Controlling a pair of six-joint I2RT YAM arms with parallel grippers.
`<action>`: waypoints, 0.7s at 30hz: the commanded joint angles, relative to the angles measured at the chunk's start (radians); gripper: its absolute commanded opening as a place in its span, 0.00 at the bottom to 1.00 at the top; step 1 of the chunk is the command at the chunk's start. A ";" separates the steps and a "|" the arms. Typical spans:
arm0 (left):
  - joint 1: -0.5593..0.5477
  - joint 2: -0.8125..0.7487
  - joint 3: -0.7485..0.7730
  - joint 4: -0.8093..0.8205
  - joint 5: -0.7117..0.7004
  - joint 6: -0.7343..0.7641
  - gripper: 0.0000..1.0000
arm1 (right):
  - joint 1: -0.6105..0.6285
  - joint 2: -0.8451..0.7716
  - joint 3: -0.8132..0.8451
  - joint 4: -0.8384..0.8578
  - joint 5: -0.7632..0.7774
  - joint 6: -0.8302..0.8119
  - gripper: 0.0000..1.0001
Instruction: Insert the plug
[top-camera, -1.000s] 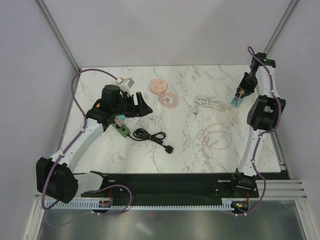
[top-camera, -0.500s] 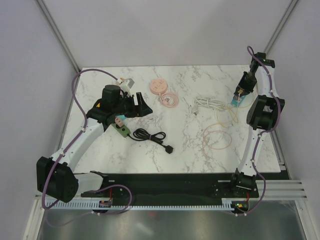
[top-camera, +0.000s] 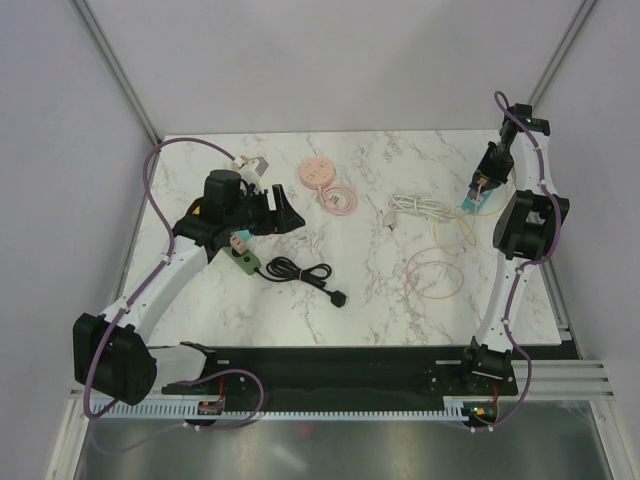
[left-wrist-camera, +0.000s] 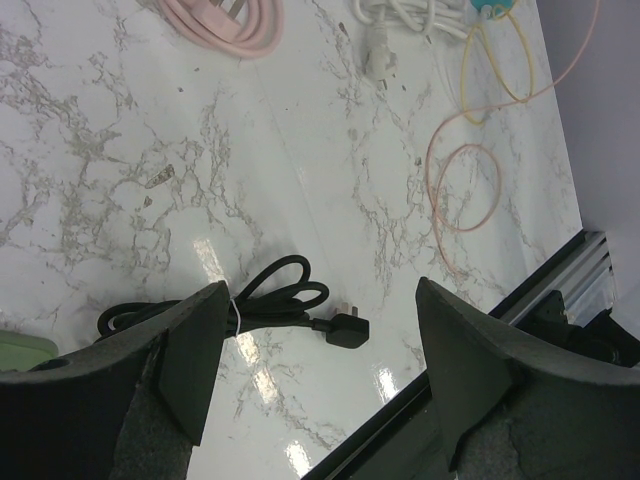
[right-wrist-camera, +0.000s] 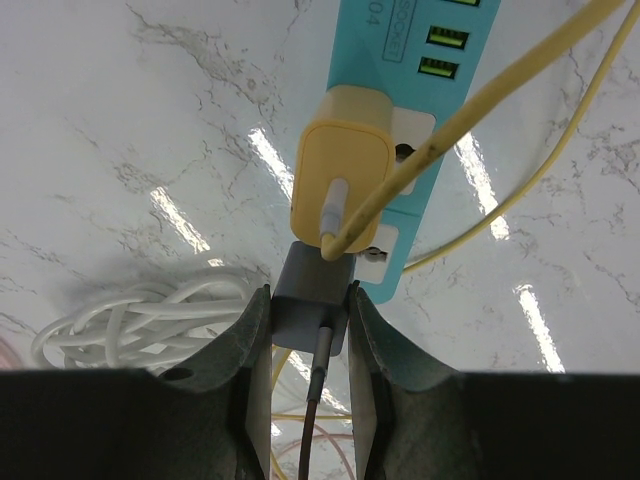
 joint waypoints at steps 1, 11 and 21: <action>0.002 -0.020 0.006 0.016 -0.005 0.049 0.82 | -0.003 0.013 0.007 0.012 0.006 -0.009 0.00; 0.002 -0.020 0.006 0.014 -0.014 0.050 0.82 | -0.010 -0.021 -0.076 0.014 0.062 -0.009 0.00; 0.002 -0.021 0.006 0.014 -0.015 0.049 0.82 | -0.010 -0.030 -0.214 0.084 0.044 -0.015 0.00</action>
